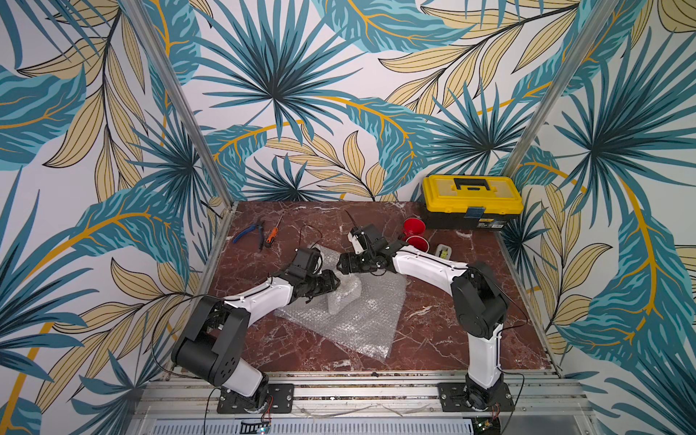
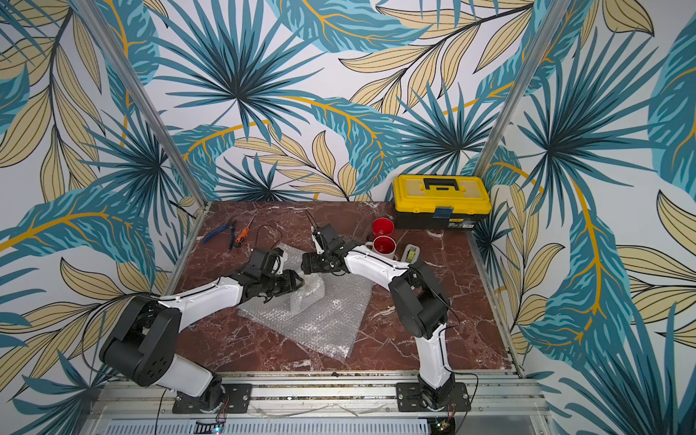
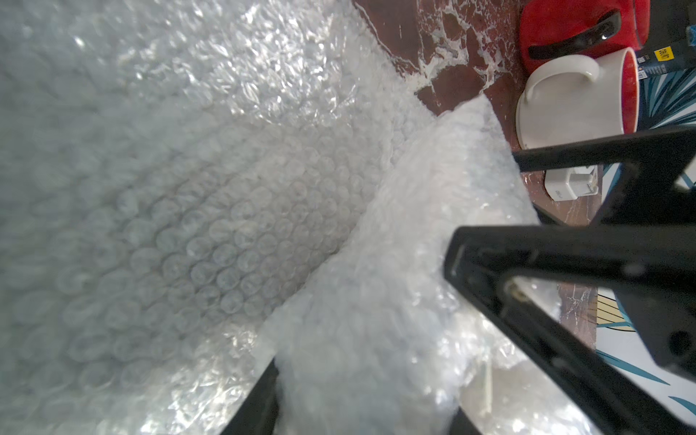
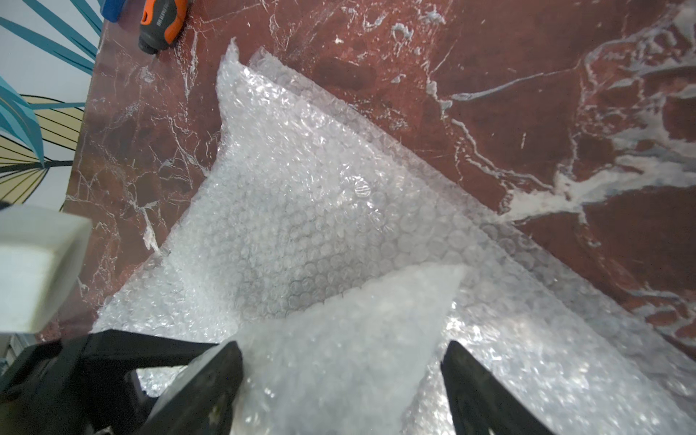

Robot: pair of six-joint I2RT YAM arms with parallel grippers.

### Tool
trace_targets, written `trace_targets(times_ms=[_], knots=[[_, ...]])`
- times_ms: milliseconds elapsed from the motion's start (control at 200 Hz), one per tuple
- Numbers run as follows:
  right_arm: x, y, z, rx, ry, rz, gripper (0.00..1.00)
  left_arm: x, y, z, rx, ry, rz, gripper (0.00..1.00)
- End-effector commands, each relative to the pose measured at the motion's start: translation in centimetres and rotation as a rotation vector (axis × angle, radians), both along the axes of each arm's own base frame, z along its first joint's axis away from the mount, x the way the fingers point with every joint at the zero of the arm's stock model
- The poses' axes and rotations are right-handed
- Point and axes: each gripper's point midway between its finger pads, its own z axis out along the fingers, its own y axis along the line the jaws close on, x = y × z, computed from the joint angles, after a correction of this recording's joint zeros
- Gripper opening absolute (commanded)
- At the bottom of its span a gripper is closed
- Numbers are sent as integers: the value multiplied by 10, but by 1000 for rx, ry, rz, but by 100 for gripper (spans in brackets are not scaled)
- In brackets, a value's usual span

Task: Wrap mugs in bubble wrap
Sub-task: Stick the tape on the bubble wrap.

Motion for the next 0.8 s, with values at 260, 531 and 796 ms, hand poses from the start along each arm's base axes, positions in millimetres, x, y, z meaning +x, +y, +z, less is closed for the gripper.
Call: trace_targets(times_ms=[260, 531, 796], knots=[[-8, -11, -52, 15, 240, -97, 81, -4, -5, -6, 18, 27, -28, 47], [-4, -4, -44, 129, 335, -133, 80, -5, -5, -6, 17, 28, -28, 47], [27, -19, 21, 172, 183, -188, 82, -6, -6, -6, 17, 31, -29, 47]])
